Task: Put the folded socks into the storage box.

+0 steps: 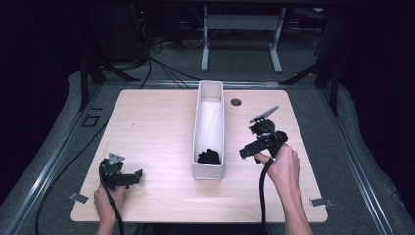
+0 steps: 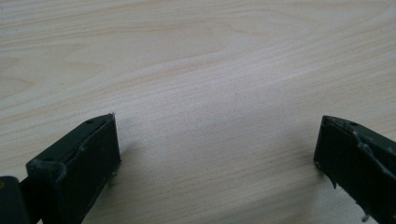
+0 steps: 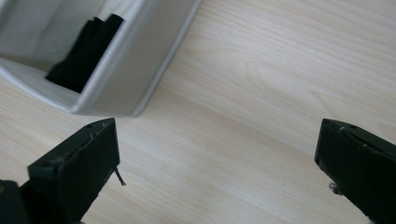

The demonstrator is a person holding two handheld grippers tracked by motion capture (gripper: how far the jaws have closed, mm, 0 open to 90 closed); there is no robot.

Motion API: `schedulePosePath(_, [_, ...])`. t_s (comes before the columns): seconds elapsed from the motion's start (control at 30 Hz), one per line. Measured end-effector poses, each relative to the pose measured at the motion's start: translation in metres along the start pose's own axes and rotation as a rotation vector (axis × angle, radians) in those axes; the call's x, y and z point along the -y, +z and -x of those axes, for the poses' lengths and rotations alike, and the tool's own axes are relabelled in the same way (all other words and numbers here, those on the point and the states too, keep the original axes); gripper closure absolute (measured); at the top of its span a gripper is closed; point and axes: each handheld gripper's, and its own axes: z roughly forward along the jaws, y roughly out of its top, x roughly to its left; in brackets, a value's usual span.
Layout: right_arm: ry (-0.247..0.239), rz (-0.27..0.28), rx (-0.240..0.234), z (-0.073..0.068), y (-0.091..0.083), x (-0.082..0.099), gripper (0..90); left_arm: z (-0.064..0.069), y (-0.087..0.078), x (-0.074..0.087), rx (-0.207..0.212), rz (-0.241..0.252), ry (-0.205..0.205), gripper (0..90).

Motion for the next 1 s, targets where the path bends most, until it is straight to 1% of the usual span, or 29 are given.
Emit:
schedulePosePath(0.03, [0.006,0.005,-0.002,0.003,0.002,0.003,0.0,0.0,0.0,0.0,0.0,0.0,0.0,0.1])
schedulePosePath(0.07, [0.011,0.006,-0.017,0.008,0.003,0.007,0.0,0.0,0.0,0.0,0.0,0.0,0.0,0.1])
schedulePosePath(0.1, [0.017,0.01,0.001,0.011,0.005,0.011,0.0,0.0,0.0,0.0,0.0,0.0,0.0,0.1])
schedulePosePath(0.17, [0.029,0.019,-0.001,0.018,0.009,0.018,0.0,0.0,0.0,0.0,0.0,0.0,0.0,0.1])
schedulePosePath(0.2, [0.033,0.015,0.008,0.02,0.011,0.021,0.0,0.0,0.0,0.0,0.0,0.0,0.0,0.2])
schedulePosePath(0.23, [0.036,0.023,0.019,0.024,0.014,0.025,0.0,0.0,0.0,0.0,0.0,0.0,0.0,0.1])
schedulePosePath(0.27, [0.04,0.022,0.004,0.027,0.015,0.028,0.0,0.0,0.0,0.0,0.0,0.0,0.0,0.2])
schedulePosePath(0.3, [0.043,0.03,0.0,0.031,0.018,0.032,0.0,0.0,0.0,0.0,0.0,0.0,0.0,0.2])
schedulePosePath(0.33, [0.05,0.027,0.017,0.034,0.021,0.036,0.0,0.0,0.0,0.0,0.0,-0.001,0.0,0.2])
schedulePosePath(0.37, [0.048,0.028,0.004,0.037,0.024,0.04,0.0,0.0,0.0,0.0,0.0,0.0,0.0,0.1])
schedulePosePath(0.43, [0.054,0.036,0.018,0.043,0.031,0.048,0.0,0.0,0.0,0.0,0.0,0.001,-0.002,0.1])
schedulePosePath(0.47, [0.057,0.035,-0.001,0.045,0.034,0.051,0.0,0.0,0.0,0.0,-0.001,0.001,-0.003,0.1])
schedulePosePath(0.5, [0.062,0.038,0.025,0.047,0.038,0.055,0.0,0.0,0.0,0.0,-0.001,0.001,-0.002,0.1])
schedulePosePath(0.53, [0.069,0.043,0.003,0.051,0.042,0.06,0.0,0.0,0.0,0.0,-0.001,0.001,-0.003,0.1])
schedulePosePath(0.57, [0.071,0.049,0.002,0.053,0.044,0.063,0.0,0.0,0.0,0.0,0.0,0.001,-0.003,0.1])
schedulePosePath(0.6, [0.083,0.057,-0.002,0.057,0.049,0.068,0.0,0.0,0.0,0.0,-0.001,0.001,-0.002,0.1])
schedulePosePath(0.7, [0.094,0.082,-0.022,0.062,0.061,0.081,0.0,0.0,0.0,0.0,-0.001,0.002,-0.003,0.1])
schedulePosePath(0.73, [0.097,0.087,-0.009,0.062,0.064,0.084,0.0,0.0,0.0,0.0,-0.001,0.001,-0.002,0.1])
schedulePosePath(0.8, [0.102,0.103,-0.016,0.065,0.073,0.092,0.0,0.0,0.0,0.0,-0.002,0.001,-0.002,0.1])
schedulePosePath(0.83, [0.102,0.12,-0.01,0.066,0.077,0.096,0.0,0.0,0.0,0.0,-0.001,0.001,-0.002,0.1])
schedulePosePath(0.87, [0.101,0.123,-0.029,0.067,0.079,0.099,0.0,0.0,0.0,0.0,-0.001,0.002,-0.004,0.1])
schedulePosePath(0.9, [0.105,0.134,0.008,0.067,0.082,0.102,0.0,0.0,0.0,0.0,-0.001,0.002,-0.004,0.1])
schedulePosePath(0.93, [0.103,0.155,0.0,0.068,0.085,0.106,0.0,0.0,0.0,0.0,-0.001,0.001,-0.002,0.1])
schedulePosePath(0.97, [0.106,0.157,0.015,0.068,0.087,0.109,0.0,0.0,0.0,0.0,-0.001,0.002,-0.003,0.1])
schedulePosePath(1.0, [0.105,0.175,-0.004,0.07,0.091,0.113,0.0,0.0,0.0,0.0,-0.001,0.002,-0.004,0.1])
